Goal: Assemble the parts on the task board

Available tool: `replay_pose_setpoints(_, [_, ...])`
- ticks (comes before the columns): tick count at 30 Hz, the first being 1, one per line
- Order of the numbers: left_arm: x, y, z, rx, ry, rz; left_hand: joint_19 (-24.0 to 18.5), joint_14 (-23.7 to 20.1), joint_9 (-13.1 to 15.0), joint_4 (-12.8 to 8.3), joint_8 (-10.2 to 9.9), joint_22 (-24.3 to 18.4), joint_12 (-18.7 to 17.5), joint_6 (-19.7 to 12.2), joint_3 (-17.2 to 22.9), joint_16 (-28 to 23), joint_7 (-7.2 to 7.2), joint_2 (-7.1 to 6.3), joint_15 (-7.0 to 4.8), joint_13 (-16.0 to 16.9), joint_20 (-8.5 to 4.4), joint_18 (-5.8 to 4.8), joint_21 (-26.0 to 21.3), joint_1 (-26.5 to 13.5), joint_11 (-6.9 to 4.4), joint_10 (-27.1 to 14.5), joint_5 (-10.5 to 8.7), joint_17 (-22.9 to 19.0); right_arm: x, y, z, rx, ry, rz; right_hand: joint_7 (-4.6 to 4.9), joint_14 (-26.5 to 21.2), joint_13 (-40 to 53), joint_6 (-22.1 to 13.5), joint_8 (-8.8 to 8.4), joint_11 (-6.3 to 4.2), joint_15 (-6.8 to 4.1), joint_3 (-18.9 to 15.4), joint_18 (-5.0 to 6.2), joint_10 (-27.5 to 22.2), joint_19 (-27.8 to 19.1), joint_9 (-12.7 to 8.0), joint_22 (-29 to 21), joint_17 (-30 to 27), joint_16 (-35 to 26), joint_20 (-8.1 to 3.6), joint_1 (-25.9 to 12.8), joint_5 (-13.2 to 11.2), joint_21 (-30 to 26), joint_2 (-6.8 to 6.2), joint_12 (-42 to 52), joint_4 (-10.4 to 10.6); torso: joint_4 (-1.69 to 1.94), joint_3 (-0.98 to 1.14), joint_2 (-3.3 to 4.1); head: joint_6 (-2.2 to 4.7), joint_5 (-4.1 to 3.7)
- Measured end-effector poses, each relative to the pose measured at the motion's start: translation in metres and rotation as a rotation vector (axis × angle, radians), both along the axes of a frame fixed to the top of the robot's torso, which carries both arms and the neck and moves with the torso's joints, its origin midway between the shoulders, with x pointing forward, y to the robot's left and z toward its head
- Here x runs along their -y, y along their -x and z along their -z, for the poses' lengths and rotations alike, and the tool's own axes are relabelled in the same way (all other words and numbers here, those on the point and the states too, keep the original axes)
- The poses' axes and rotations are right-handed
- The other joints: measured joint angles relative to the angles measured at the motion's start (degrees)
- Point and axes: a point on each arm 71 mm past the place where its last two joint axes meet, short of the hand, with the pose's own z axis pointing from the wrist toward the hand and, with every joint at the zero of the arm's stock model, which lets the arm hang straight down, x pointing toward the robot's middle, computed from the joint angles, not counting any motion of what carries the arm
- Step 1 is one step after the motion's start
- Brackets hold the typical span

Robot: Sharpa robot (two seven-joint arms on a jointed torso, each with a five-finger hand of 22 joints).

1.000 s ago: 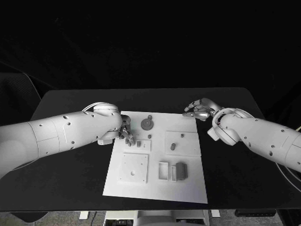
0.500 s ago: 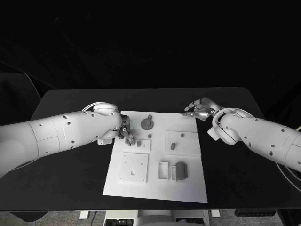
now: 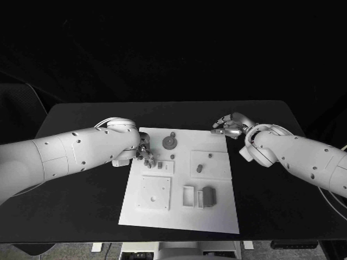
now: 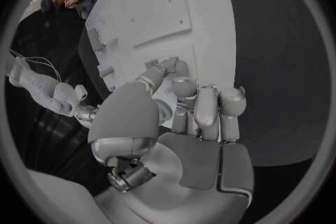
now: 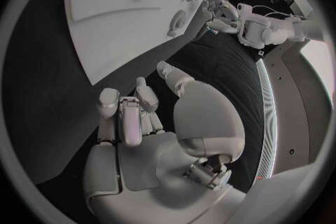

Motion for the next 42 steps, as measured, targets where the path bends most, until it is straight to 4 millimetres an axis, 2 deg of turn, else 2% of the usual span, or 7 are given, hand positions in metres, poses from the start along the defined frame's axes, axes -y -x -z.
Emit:
replay_pose_setpoints(6, [-0.0002, -0.0001, 0.0002, -0.001, 0.000, -0.003, 0.0, -0.1, 0.0, -0.8, -0.2, 0.0, 0.2, -0.2, 0.0, 0.2, -0.18, -0.06, -0.02, 0.0, 0.00, 0.03, 0.0, -1.1, 0.01, 0.0, 0.00, -0.1, 0.0001, 0.0002, 0.0000, 0.000, 0.000, 0.000, -0.08, 0.0, 0.0, 0.1, 0.00, 0.01, 0.00, 0.0, 0.00, 0.0, 0.0, 0.0, 0.0, 0.0, 0.0, 0.00, 0.0, 0.0, 0.0, 0.00, 0.0, 0.0, 0.00, 0.00, 0.00, -0.02, -0.08])
replay_pose_setpoints(15, [-0.0006, -0.0001, 0.0006, -0.002, -0.001, -0.005, 0.0, -0.2, 0.1, -0.1, -0.2, 0.0, 0.2, -0.3, -1.2, 0.2, -0.30, -0.41, -0.17, 0.1, 0.01, 0.82, 0.0, -2.9, -0.29, -0.3, -0.28, -0.2, 0.0000, 0.0003, -0.0001, 0.000, 0.000, -0.001, -0.08, 0.0, 0.0, 0.1, 0.00, -0.12, 0.00, 0.0, 0.00, -0.1, 0.0, 0.0, 0.0, 0.0, 0.0, 0.00, 0.0, 0.0, 0.0, 0.00, 0.0, 0.0, 0.01, -0.01, 0.00, -0.05, -0.13])
replay_pose_setpoints(25, [-0.0008, 0.0000, 0.0007, -0.002, -0.002, -0.007, 0.0, -0.2, 0.0, 0.2, -0.2, 0.0, 0.4, -0.4, -1.8, 0.4, -0.40, -0.66, -0.18, 0.2, 0.01, 0.93, 0.0, -3.7, -0.29, -0.3, -0.26, -0.3, 0.0001, 0.0003, -0.0001, 0.000, 0.000, -0.001, -0.08, 0.0, 0.0, 0.1, 0.00, -0.12, 0.00, 0.0, 0.00, -0.1, 0.0, 0.0, 0.0, 0.0, 0.0, 0.00, 0.0, 0.0, 0.0, 0.00, 0.0, 0.0, 0.00, -0.01, 0.00, -0.10, -0.18])
replay_pose_setpoints(27, [-0.0009, 0.0000, 0.0008, -0.002, -0.002, -0.008, 0.0, -0.2, 0.0, 0.4, -0.2, 0.0, 0.4, -0.4, -2.0, 0.4, -0.41, -0.35, -0.18, 0.2, 0.01, 0.94, 0.0, -4.0, -0.29, -0.3, -0.26, -0.4, 0.0002, 0.0003, -0.0001, 0.000, 0.000, -0.001, -0.02, 0.0, 0.0, 0.0, 0.00, -0.12, 0.00, 0.0, 0.00, -0.1, 0.0, 0.0, 0.0, 0.0, 0.0, 0.00, 0.0, 0.0, 0.0, 0.00, 0.0, 0.0, 0.00, -0.02, 0.00, -0.10, -0.19])
replay_pose_setpoints(28, [-0.0010, 0.0000, 0.0008, -0.002, -0.002, -0.008, 0.0, -0.2, 0.0, 0.4, -0.2, 0.0, 0.6, -0.4, -2.0, 0.4, -0.42, -0.69, -0.18, 0.2, 0.01, 0.95, 0.0, -4.3, -0.29, -0.3, -0.26, -0.4, 0.0002, 0.0003, -0.0001, 0.000, 0.000, -0.001, 0.03, 0.0, 0.0, 0.0, 0.00, -0.12, 0.00, 0.0, 0.00, -0.1, 0.0, 0.0, 0.0, 0.0, 0.0, 0.00, 0.0, 0.0, 0.0, 0.00, 0.0, 0.0, 0.00, -0.02, 0.00, -0.10, -0.19])
replay_pose_setpoints(34, [-0.0018, 0.0000, 0.0009, 0.000, -0.002, -0.011, 0.0, -0.2, 0.2, 0.9, -0.2, 0.1, 0.8, -0.4, -3.2, 0.7, -0.59, -0.89, -0.17, 0.3, 0.02, 1.30, 0.0, -6.2, -0.29, -0.3, -1.41, -0.5, 0.0002, 0.0003, -0.0001, 0.000, 0.000, -0.001, 0.06, 0.0, 0.0, -0.1, 0.00, -0.12, 0.00, 0.0, -0.01, -0.1, 0.0, 0.0, 0.0, 0.0, 0.0, 0.00, 0.0, 0.0, 0.0, 0.00, 0.0, 0.0, 0.00, -0.02, 0.00, -0.10, -0.22])
replay_pose_setpoints(42, [-0.0025, 0.0000, 0.0010, 0.005, 0.001, -0.015, 0.0, -0.2, 0.2, 1.1, -0.2, 0.1, 0.8, -0.4, -3.3, 0.9, -0.62, -0.79, -0.17, 0.3, 0.00, 1.36, 0.0, -6.4, -0.28, -0.3, -1.42, -0.5, 0.0001, 0.0002, 0.0000, 0.000, 0.000, -0.001, 0.06, 0.0, 0.0, -0.1, 0.00, -0.11, 0.00, 0.0, 0.00, -0.1, 0.0, 0.0, 0.0, 0.0, 0.0, 0.00, 0.0, 0.0, 0.0, 0.00, 0.0, 0.0, -0.01, -0.02, 0.00, -0.11, -0.28])
